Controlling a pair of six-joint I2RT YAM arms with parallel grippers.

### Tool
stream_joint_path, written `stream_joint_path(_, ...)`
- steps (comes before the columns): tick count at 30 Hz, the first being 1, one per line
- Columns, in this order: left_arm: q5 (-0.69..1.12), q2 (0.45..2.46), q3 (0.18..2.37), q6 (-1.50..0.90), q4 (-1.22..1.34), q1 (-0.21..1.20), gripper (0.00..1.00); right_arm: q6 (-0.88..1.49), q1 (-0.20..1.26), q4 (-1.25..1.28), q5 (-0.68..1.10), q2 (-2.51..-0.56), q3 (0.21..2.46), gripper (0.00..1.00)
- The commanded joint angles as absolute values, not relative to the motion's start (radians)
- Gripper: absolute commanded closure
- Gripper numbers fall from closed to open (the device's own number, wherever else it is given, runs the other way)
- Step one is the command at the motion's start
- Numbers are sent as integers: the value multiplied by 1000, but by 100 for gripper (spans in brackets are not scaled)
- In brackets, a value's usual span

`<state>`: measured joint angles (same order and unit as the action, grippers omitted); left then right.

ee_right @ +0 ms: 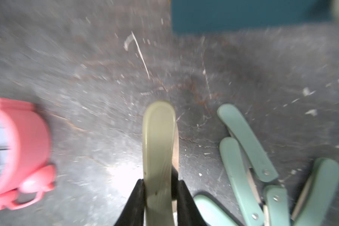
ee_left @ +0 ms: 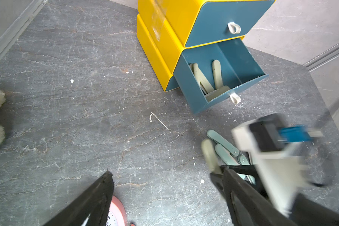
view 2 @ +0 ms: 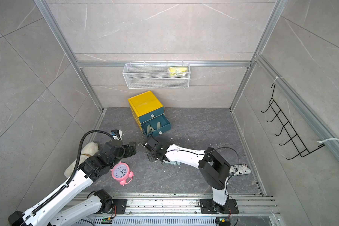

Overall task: Place the fruit knives into the drawer by color
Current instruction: Pick up the fruit knife from the center of the board, then place the fruit knife in the drawer.

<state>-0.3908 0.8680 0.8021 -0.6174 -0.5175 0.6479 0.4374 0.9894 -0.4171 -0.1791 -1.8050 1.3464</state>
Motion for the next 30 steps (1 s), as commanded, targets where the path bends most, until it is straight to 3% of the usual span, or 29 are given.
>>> stream_joint_path(1, -395, 872, 783, -640, -489, 648, 9, 459, 977, -396, -199, -1715, 1362, 87)
stream_joint_path(6, -370, 890, 778, -643, -474, 648, 9, 461, 897, -431, -179, -1709, 1511, 86)
stream_joint_path(17, -401, 865, 815, -654, -503, 646, 8, 645, 772, -517, -222, -1992, 1868, 86)
stream_joint_path(22, -411, 955, 975, -612, -507, 581, 5, 720, 765, -525, -230, -2068, 1917, 85)
stream_joint_path(30, -320, 1256, 1294, -554, -469, 412, 4, 770, 757, -611, -238, -2152, 2023, 83)
